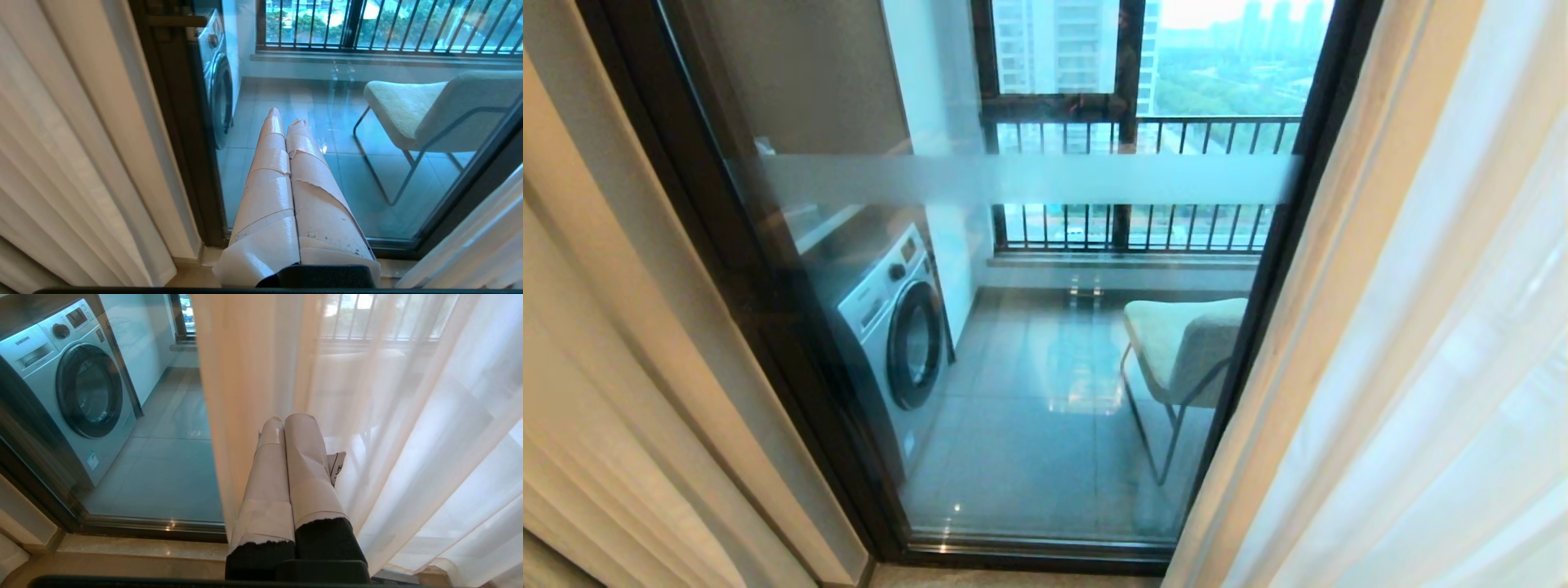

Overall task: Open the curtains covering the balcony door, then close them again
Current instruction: Pull the inner curtains open on both sides

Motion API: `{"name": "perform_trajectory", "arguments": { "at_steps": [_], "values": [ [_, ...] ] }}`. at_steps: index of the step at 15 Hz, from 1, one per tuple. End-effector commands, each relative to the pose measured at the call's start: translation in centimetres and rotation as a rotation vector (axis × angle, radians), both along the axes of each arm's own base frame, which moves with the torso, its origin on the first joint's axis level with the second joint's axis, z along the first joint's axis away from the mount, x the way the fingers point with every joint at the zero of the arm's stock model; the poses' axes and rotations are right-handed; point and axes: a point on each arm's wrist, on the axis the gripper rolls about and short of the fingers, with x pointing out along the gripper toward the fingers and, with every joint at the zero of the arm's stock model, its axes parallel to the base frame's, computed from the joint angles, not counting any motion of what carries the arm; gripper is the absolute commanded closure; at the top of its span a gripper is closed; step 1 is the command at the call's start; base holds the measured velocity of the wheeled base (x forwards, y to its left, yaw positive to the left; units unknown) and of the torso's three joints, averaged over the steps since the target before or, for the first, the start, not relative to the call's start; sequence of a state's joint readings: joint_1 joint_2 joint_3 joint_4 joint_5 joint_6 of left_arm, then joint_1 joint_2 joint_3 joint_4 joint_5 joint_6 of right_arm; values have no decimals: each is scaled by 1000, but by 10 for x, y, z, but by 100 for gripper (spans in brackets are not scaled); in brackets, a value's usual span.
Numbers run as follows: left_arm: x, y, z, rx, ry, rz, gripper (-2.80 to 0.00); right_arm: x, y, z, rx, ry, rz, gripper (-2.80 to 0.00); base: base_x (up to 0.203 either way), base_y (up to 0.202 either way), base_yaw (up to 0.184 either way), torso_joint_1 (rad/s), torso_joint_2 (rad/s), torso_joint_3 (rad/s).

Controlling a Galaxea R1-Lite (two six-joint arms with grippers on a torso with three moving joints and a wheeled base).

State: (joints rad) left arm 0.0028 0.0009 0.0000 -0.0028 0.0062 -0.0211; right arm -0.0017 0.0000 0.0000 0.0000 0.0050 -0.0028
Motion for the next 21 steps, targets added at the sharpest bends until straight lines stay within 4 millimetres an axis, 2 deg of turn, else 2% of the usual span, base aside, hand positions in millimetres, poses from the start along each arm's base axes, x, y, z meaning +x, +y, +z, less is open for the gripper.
{"name": "perform_trajectory", "arguments": {
  "at_steps": [1, 21],
  "values": [
    [0, 0, 0, 0, -1, 0, 0, 0, 0, 0, 0, 0, 1, 0, 0, -189, 2, 2, 2, -2],
    [0, 0, 0, 0, 0, 2, 0, 0, 0, 0, 0, 0, 1, 0, 0, -191, 2, 3, 2, 2]
  ]
}}
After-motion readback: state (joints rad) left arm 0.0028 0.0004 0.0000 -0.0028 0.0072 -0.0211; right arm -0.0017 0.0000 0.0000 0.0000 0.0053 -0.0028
